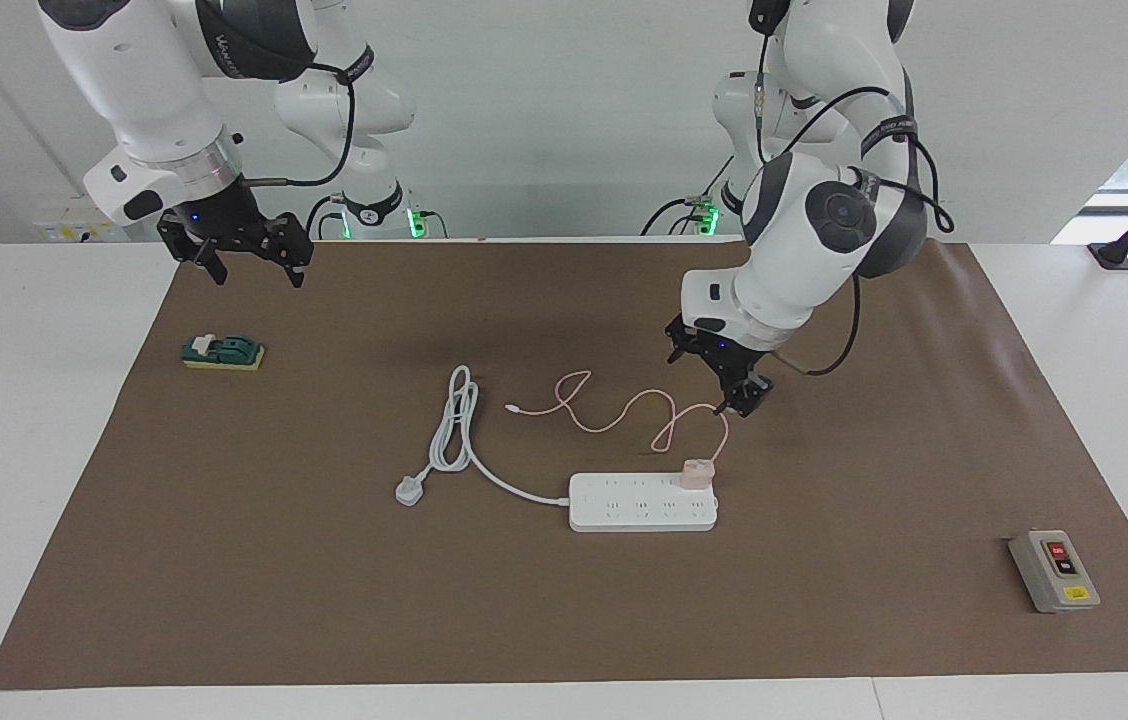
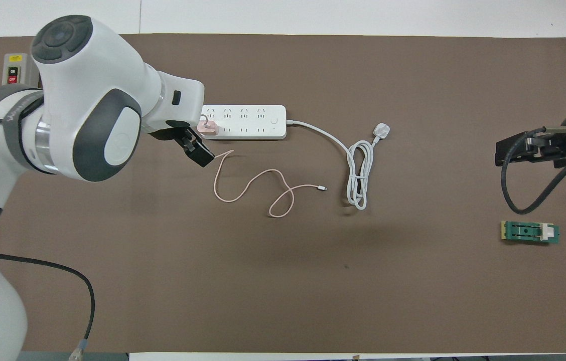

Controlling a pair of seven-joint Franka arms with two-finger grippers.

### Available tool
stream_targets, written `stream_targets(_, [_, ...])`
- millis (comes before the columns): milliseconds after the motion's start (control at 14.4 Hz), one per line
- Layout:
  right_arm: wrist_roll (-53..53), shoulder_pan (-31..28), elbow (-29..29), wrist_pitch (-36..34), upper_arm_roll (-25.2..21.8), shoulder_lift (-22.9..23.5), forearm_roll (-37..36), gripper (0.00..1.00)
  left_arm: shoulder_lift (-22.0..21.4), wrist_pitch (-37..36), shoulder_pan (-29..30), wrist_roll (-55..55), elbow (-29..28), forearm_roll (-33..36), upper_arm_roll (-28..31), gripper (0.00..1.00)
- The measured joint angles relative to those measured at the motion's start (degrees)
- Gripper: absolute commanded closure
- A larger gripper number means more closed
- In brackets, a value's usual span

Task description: Plug charger into power strip

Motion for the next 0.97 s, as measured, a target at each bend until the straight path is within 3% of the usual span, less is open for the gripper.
stream_targets(625, [0.00,0.00,0.00,0.00,0.00,0.00,0.00,0.00,-6.15,-9.50,17.75,-1.09,0.00,-0.17,0.55,0.00])
stream_targets(833, [0.00,0.00,0.00,0.00,0.00,0.00,0.00,0.00,-8.08,-12.42,21.24,-17.03,0.00,0.35,0.67,0.00])
stream_targets(972, [0.00,0.00,0.00,0.00,0.00,0.00,0.00,0.00,-9.01,-12.24,21.32,-30.12,0.00,4.38,0.69,0.00])
